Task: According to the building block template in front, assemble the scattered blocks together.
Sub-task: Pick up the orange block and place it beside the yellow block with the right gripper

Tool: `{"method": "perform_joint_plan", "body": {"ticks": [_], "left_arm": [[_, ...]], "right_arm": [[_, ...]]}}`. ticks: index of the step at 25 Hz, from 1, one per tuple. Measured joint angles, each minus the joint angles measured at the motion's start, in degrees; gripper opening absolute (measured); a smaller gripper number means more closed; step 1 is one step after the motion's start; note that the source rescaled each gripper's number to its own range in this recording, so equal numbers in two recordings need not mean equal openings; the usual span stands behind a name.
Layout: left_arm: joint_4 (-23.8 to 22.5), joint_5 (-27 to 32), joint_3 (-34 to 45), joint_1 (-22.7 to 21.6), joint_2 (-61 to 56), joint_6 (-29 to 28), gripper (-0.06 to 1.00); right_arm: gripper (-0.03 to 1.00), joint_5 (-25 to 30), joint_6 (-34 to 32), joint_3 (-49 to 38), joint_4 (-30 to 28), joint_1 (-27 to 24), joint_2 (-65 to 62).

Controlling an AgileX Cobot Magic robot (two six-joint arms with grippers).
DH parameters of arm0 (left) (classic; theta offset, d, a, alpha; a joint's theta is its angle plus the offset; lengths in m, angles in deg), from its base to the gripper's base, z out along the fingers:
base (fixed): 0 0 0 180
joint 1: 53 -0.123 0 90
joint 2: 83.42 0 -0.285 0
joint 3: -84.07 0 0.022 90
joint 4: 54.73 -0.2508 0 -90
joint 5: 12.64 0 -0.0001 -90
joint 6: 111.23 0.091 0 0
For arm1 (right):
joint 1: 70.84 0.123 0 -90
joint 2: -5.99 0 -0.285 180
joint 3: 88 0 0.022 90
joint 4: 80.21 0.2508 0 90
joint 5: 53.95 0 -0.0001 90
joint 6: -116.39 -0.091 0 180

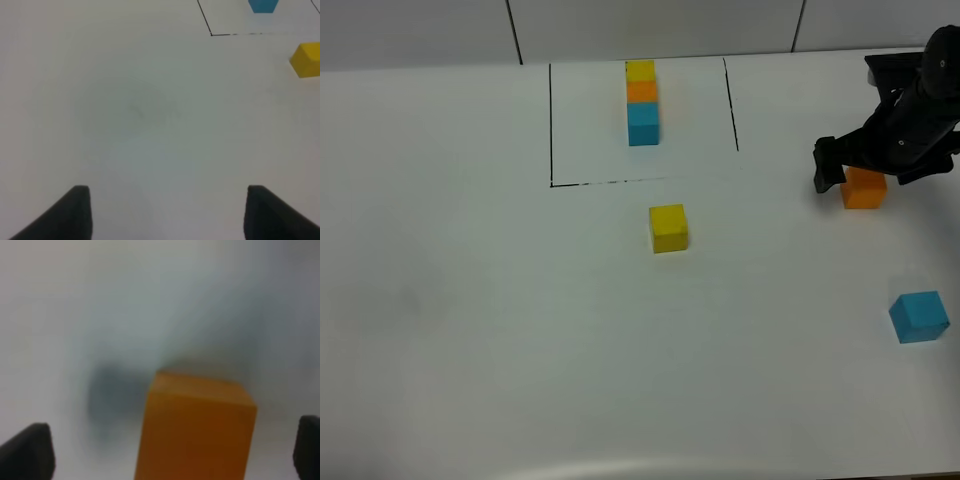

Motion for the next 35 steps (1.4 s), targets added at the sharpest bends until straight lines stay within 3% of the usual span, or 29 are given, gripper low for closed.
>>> {"method": "perform_joint_plan", "body": {"ticks": [3,6,7,8,13,20,23,27,35], "left_arm": [[0.0,0.0,0.0,0.0,0.0,0.0,0.39],[0.0,0.0,0.0,0.0,0.0,0.0,0.39],[0.0,0.0,0.0,0.0,0.0,0.0,0.39],[0.0,0.0,0.0,0.0,0.0,0.0,0.39],[0.0,0.0,0.0,0.0,0.0,0.0,0.39],[0.0,0.0,0.0,0.0,0.0,0.0,0.39],[0.0,0.0,0.0,0.0,0.0,0.0,0.39],[0.0,0.0,0.0,0.0,0.0,0.0,0.39],[0.0,0.0,0.0,0.0,0.0,0.0,0.39]], "right_arm": [[0.76,0.2,-0.4,0.0,0.0,-0.3,0.7],[0.32,1.0,-0.6,0.1,-0.1,-0.3,0.7],[0.09,1.6,-0.6,0.1,-0.2,-0.3,0.7],[0.02,2.2,-0.4,0.1,-0.3,-0.3,0.7],[0.02,6.0,7.1,1.1,-0.6,0.5,0.3],[0.02,13.9,47.0,5.6,-1.6,9.7,-2.4],[0.02,14.0,57.7,5.8,-0.6,13.0,-2.4],[0.02,12.5,63.9,5.8,-1.6,16.9,-2.3],[0.02,14.8,66.2,11.3,-3.0,21.0,3.1]]}}
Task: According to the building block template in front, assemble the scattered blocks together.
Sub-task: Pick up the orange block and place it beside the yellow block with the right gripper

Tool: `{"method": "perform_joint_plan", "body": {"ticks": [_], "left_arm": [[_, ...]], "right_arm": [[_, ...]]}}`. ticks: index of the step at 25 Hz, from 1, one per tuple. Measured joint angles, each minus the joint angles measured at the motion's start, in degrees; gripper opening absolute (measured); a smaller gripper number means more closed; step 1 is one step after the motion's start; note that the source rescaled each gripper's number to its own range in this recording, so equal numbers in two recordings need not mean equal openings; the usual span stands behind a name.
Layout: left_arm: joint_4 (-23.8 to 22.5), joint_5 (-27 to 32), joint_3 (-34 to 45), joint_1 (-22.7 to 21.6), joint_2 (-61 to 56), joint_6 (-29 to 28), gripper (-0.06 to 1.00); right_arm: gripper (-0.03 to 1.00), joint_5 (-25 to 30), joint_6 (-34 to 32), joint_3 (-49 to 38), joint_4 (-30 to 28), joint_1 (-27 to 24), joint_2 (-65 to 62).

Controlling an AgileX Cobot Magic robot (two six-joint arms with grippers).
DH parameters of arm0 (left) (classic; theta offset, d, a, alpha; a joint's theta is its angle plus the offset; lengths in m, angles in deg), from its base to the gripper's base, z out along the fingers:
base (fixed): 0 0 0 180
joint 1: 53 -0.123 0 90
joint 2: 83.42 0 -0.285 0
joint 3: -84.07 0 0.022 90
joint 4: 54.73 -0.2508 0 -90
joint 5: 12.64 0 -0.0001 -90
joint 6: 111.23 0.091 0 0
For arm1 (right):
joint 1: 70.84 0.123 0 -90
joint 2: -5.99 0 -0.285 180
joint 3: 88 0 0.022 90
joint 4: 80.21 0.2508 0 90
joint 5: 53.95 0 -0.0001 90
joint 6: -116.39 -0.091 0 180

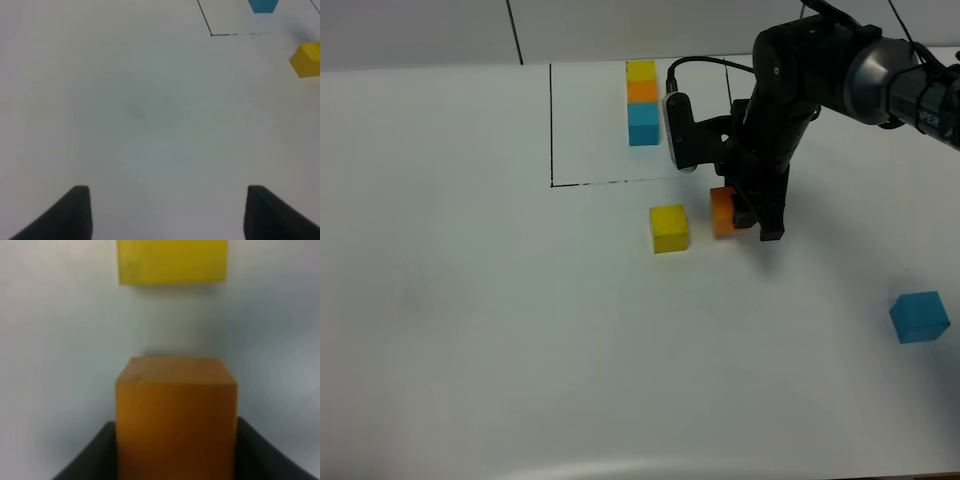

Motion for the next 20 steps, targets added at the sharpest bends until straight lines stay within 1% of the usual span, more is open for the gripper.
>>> {"method": "perform_joint_plan", "body": {"ticks": [4,9,15,20], "left_arm": [[0.0,0.0,0.0,0.0,0.0,0.0,0.39],[0.0,0.0,0.0,0.0,0.0,0.0,0.39],[0.0,0.0,0.0,0.0,0.0,0.0,0.39],[0.0,0.0,0.0,0.0,0.0,0.0,0.39]], "right_arm": [[0.02,0.9,0.0,1.8,0.0,0.3,2.5],[0.02,0.5,0.0,1.9,0.3,0.3,4.4],[0.02,0.4,0.8,2.4,1.8,0.3,4.7],[0.02,0.1,1.4,2.4,4.3,0.3,5.0]]}}
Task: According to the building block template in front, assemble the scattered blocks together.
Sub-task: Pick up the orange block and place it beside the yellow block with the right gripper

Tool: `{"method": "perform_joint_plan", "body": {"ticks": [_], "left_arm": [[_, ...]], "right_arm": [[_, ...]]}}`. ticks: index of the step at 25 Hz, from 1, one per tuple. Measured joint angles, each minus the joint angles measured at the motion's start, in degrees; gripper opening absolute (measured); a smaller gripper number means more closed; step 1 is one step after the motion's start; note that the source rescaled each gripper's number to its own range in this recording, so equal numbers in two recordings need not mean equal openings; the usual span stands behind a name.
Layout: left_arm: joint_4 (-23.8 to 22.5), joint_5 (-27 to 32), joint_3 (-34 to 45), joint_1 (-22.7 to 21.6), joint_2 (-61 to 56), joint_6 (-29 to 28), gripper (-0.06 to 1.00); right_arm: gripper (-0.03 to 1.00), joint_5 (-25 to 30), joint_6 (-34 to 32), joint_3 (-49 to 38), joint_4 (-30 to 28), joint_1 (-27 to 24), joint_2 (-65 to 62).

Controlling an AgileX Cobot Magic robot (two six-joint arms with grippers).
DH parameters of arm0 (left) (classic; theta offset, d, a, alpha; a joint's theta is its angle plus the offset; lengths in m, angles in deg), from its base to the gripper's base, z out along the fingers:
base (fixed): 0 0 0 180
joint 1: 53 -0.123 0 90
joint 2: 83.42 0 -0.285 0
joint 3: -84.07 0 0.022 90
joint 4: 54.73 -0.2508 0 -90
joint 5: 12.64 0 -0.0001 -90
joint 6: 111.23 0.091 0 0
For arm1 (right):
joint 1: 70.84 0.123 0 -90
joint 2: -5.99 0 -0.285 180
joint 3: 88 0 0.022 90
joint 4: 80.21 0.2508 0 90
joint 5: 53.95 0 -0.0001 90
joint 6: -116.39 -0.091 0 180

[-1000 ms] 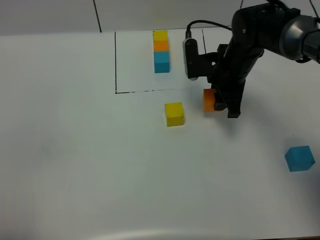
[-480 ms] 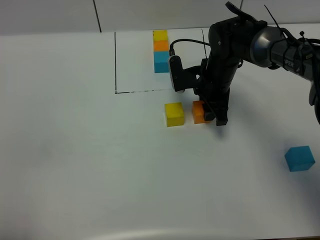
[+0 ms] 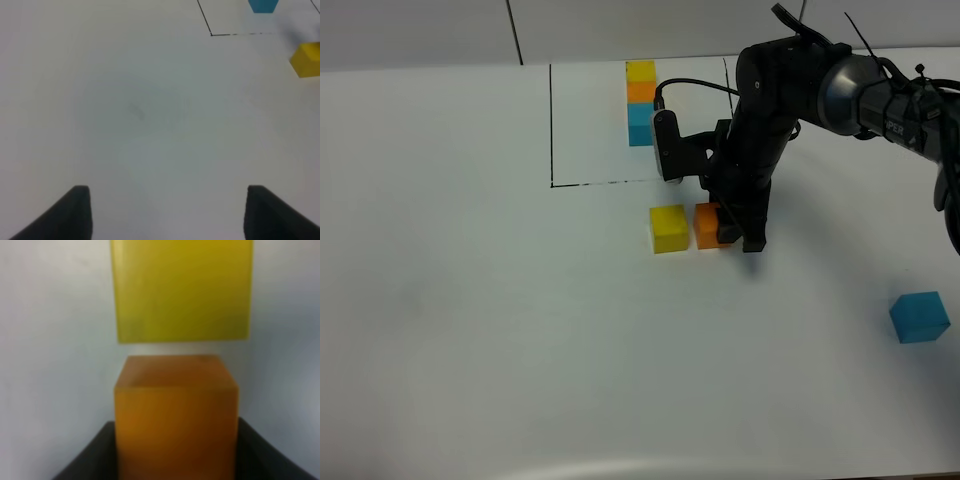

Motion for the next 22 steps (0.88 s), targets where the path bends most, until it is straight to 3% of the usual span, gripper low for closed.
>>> {"method": "perform_joint_plan", "body": {"ticks": [22], "left_arm": [[0.0,0.0,0.0,0.0,0.0,0.0,0.39]], "right_arm": [[0.02,-0.7,0.2,0.0,1.8,0.1,0.3]]}}
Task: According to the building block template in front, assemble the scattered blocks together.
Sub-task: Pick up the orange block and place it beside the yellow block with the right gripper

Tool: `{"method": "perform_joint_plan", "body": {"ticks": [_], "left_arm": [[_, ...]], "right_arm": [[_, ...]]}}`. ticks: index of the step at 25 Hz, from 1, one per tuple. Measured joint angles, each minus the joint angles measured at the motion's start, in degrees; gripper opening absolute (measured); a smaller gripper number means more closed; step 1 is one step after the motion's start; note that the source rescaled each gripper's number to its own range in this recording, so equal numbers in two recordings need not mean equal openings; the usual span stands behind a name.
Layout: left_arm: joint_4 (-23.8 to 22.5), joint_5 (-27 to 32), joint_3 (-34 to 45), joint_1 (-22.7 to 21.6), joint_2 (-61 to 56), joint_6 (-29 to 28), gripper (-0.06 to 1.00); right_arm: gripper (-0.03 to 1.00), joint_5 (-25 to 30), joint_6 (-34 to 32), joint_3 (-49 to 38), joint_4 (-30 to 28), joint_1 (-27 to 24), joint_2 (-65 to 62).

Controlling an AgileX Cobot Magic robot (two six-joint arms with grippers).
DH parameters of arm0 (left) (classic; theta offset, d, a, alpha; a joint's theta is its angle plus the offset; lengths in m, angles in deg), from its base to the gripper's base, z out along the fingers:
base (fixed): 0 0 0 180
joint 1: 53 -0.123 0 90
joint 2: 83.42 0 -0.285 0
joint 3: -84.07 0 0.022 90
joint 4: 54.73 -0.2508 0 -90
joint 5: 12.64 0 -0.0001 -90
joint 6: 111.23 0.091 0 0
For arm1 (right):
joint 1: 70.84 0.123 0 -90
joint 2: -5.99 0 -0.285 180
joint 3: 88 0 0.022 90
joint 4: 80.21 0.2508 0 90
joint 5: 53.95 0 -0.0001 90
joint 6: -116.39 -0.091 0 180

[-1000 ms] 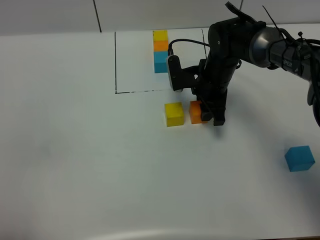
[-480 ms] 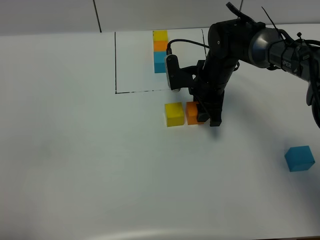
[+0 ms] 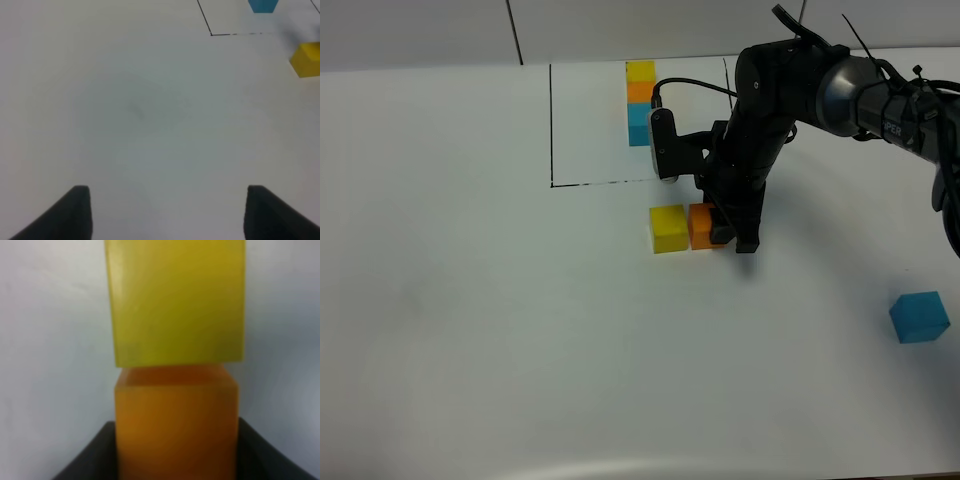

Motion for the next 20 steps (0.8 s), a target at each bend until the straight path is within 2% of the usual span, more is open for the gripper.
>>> {"method": "perform_joint_plan", "body": {"ticks": [20], "left_arm": [[0.0,0.0,0.0,0.0,0.0,0.0,0.39]], "right_arm": [[0.02,0.0,-1.1,0.0,1.3,0.0,0.1]]}}
